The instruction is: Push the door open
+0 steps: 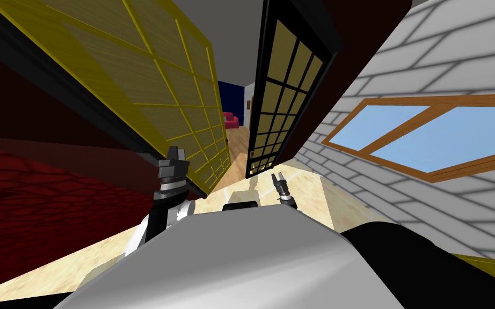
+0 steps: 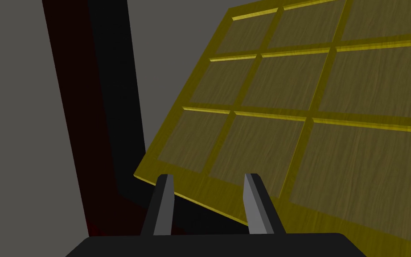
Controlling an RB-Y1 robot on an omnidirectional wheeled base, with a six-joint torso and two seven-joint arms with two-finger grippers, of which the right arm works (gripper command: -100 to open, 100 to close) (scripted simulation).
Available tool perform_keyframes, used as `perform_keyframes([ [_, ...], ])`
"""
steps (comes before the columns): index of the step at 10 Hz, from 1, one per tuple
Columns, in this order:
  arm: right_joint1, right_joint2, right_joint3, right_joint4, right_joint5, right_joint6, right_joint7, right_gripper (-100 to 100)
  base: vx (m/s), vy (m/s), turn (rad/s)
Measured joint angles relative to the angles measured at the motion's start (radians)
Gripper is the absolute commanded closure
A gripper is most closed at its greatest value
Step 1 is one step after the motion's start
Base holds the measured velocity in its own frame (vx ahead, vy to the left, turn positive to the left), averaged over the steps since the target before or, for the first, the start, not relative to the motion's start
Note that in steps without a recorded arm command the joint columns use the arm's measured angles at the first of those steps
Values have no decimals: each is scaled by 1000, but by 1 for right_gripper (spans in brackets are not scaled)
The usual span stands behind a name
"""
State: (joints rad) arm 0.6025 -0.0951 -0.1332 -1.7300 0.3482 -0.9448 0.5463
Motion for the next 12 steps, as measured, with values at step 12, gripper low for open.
perform_keyframes([
  [12,39,14,-44,226,85,-145,197,-100,104,-16,57],
])
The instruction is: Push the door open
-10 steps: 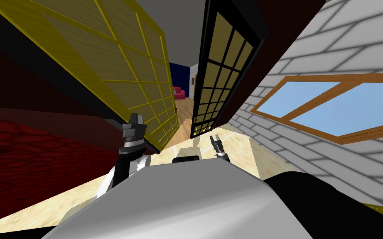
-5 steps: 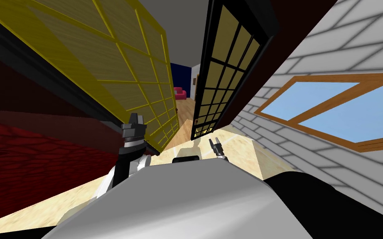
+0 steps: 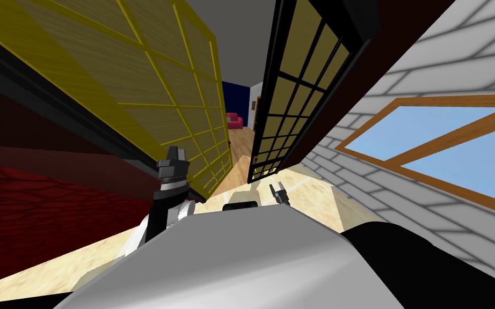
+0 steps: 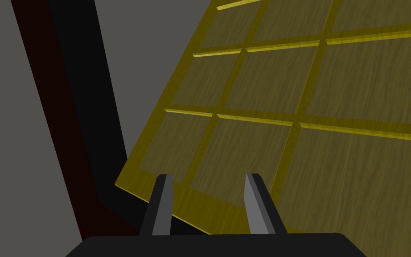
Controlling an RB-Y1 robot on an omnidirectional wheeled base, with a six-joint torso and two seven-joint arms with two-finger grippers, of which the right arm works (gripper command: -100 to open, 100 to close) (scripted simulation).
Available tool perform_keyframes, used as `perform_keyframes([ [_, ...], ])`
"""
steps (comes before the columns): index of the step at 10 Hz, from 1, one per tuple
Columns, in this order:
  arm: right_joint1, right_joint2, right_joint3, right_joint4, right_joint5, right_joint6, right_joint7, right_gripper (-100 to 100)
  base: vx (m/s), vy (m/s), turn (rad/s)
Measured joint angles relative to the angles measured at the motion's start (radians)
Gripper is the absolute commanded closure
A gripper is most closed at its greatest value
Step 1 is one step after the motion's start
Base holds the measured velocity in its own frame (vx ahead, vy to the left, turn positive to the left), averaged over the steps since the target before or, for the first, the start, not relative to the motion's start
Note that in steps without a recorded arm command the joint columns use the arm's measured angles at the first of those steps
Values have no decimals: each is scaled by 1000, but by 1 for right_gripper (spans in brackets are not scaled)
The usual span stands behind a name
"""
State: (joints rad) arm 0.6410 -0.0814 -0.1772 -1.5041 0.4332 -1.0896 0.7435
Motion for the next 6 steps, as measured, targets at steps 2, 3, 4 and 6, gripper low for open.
perform_keyframes([
  [2,11,4,-8,40,16,-28,39,-100,117,-15,48],
  [3,14,5,-13,55,22,-38,52,-100,100,-22,44],
  [4,18,7,-17,74,28,-51,67,-100,101,-22,47],
  [6,24,13,-22,105,41,-71,96,-100,89,-8,46],
])
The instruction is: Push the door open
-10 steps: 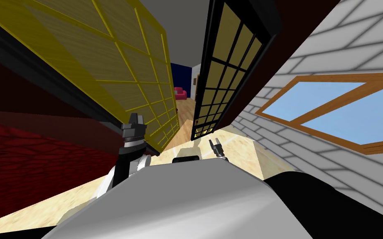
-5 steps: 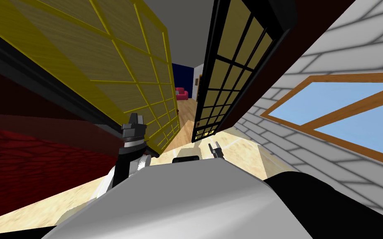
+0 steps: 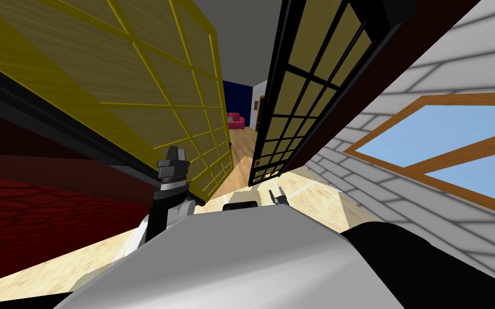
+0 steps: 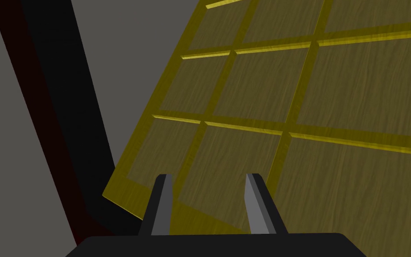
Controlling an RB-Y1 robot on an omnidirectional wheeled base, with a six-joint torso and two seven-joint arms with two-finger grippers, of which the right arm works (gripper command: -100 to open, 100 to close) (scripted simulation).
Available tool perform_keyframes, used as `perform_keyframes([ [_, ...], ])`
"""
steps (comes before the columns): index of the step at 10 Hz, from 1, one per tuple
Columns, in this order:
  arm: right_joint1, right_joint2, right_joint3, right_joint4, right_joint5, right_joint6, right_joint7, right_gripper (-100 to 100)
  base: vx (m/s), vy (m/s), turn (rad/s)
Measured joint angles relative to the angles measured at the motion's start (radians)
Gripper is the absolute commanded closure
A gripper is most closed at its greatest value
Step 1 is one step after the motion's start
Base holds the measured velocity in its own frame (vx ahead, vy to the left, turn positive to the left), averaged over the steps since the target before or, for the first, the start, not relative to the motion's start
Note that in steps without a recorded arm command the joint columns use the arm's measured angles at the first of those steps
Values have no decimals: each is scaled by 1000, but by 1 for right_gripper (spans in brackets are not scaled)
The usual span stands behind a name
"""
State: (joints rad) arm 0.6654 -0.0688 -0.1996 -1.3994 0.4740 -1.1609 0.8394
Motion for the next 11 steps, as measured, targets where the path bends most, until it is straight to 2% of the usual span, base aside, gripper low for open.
perform_keyframes([
  [3,10,8,-10,53,18,-36,45,-100,105,-21,48],
  [5,9,12,-21,105,31,-64,80,-100,128,-50,73],
  [7,16,26,-28,156,49,-98,125,-100,159,-23,64],
  [9,39,37,-38,184,69,-124,162,-100,162,-41,60],
  [11,38,43,-46,225,79,-147,191,-100,113,-34,48],
])
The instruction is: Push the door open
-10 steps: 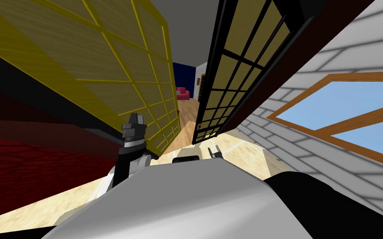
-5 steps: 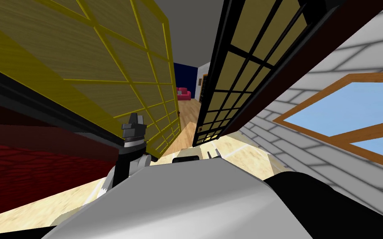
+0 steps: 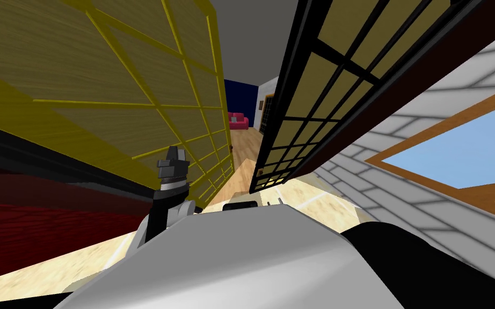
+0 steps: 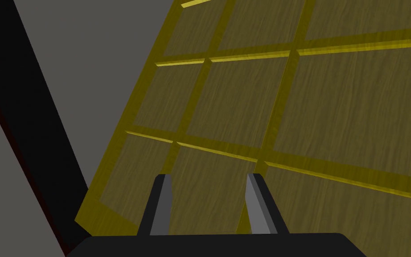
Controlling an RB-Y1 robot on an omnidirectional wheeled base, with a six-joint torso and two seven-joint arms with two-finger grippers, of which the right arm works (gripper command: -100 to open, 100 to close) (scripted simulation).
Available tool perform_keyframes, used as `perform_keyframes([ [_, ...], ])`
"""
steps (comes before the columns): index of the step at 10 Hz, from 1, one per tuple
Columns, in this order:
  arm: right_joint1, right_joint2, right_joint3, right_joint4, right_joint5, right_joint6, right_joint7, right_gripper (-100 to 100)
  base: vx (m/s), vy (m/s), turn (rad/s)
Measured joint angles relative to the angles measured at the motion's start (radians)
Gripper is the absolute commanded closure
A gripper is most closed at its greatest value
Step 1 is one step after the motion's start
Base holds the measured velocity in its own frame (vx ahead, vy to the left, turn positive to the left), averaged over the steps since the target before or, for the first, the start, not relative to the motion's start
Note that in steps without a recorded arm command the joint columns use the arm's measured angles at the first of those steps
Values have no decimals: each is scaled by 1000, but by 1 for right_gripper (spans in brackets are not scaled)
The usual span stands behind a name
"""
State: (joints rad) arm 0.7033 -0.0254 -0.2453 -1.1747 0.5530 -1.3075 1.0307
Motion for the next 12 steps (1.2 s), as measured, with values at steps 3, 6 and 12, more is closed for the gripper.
perform_keyframes([
  [3,2,17,-13,69,21,-39,53,-100,145,-49,63],
  [6,23,40,-23,112,44,-75,101,-100,181,-51,45],
  [12,37,57,-16,165,61,-107,163,-100,126,-44,-15],
])
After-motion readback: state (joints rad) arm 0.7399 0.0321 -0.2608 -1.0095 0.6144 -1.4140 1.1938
